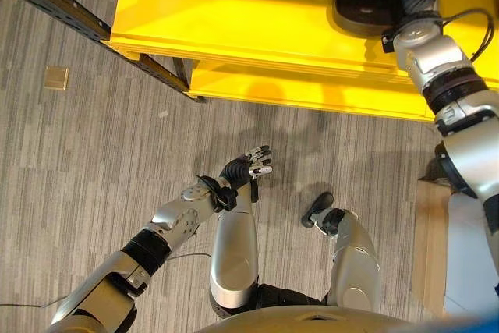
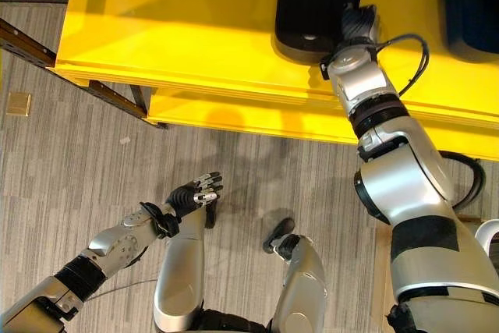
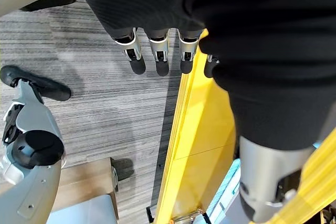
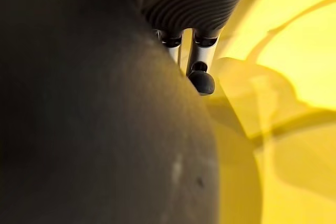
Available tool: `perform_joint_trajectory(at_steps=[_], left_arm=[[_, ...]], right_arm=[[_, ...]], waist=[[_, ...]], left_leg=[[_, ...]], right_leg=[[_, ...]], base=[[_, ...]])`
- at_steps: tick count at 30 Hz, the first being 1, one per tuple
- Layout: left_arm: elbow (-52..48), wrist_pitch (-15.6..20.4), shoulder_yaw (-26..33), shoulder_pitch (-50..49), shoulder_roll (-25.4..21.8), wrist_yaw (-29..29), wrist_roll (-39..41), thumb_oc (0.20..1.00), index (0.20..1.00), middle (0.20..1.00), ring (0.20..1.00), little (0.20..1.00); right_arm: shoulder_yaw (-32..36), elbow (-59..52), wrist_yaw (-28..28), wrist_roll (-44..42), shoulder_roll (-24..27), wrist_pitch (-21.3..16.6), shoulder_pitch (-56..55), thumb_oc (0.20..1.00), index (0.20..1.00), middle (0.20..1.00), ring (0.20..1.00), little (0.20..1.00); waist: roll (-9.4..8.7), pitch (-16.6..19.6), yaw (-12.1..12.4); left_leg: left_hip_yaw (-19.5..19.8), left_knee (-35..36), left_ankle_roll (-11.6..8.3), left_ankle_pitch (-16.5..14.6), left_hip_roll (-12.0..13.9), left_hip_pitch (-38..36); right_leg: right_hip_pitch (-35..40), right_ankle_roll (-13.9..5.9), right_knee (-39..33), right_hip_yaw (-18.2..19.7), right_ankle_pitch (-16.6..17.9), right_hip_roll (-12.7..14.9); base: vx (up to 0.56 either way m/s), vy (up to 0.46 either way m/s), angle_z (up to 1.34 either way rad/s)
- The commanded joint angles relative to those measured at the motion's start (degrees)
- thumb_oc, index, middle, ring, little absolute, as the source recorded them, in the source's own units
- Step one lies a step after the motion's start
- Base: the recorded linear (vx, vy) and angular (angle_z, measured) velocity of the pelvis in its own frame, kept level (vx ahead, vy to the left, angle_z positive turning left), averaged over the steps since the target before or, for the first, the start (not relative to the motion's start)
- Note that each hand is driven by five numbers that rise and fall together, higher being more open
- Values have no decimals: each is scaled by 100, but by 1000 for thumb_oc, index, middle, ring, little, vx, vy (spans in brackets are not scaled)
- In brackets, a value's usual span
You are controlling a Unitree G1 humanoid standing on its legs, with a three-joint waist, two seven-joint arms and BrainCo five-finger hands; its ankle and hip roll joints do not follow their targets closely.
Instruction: Move parts from the plastic box to the shelf.
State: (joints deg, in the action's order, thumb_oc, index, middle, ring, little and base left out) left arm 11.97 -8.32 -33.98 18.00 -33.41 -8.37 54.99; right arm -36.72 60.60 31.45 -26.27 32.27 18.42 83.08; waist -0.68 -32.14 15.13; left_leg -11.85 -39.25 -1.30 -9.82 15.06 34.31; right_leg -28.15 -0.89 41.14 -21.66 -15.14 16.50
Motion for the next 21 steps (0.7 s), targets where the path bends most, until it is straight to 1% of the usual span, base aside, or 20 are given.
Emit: perform_joint_trajectory(at_steps=[1,5,11,14,16,21], left_arm=[[-614,123,-341,-127,-22,-57,169,1000,1000,1000,1000,1000],[-649,216,-396,-123,-99,-160,231,1000,1000,1000,1000,1000],[-821,111,-415,-107,-295,-335,332,1000,1000,1000,1000,1000],[-837,138,-432,-100,-386,-371,427,1000,1000,1000,1000,1000],[-930,93,-429,-132,-439,-403,424,1000,1000,1000,1000,1000],[-1094,18,-405,-180,-553,-469,405,1000,1000,1000,1000,1000]], right_arm=[[-228,-37,313,273,508,-141,795,200,200,200,200,200],[-398,121,327,423,569,-70,927,200,200,200,200,200],[-653,295,438,595,576,-33,1187,200,200,200,200,200],[-744,296,550,535,571,45,1291,200,200,200,200,200],[-770,316,633,583,596,79,1323,200,200,200,200,200],[-855,344,763,678,673,-6,1405,200,200,200,200,200]], waist=[[156,235,100],[178,235,129],[246,235,185],[247,235,199],[244,235,213],[232,235,234]], left_leg=[[22,376,38,-45,67,-236],[106,322,43,-37,54,-88],[177,486,-11,134,69,15],[200,553,-52,210,86,68],[233,606,-83,272,94,109],[284,676,-127,375,128,195]], right_leg=[[-132,-242,626,57,2,55],[-275,-188,776,67,-60,25],[-418,-146,846,21,-91,-12],[-476,-133,855,-6,-98,-39],[-519,-115,870,-29,-110,-68],[-598,-96,889,-69,-114,-119]], base=[[40,-37,1],[47,-61,3],[54,-70,3],[42,-79,0],[56,-86,-2],[51,-89,4]])
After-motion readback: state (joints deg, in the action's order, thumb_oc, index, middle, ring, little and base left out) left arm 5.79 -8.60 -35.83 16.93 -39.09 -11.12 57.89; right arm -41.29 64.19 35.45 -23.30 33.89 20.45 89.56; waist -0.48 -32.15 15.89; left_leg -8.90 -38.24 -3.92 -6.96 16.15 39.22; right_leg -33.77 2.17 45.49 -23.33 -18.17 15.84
